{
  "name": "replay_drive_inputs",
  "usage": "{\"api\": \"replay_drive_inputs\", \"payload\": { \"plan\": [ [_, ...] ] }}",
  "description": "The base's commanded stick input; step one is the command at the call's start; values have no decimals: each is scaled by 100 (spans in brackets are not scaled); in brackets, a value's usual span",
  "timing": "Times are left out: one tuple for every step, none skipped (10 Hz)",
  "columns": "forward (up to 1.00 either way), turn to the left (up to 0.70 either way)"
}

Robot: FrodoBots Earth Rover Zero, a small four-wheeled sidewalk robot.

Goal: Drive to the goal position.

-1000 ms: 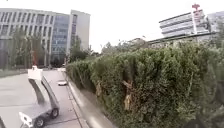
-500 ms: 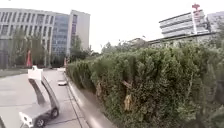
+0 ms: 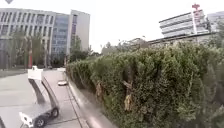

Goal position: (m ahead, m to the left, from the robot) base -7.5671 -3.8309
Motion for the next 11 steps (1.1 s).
{"api": "replay_drive_inputs", "payload": {
  "plan": [
    [5, 0],
    [5, 0],
    [5, 0],
    [5, 0],
    [5, 0],
    [5, 0],
    [5, 0],
    [5, 0],
    [5, 0],
    [5, 0],
    [5, 0]
  ]
}}
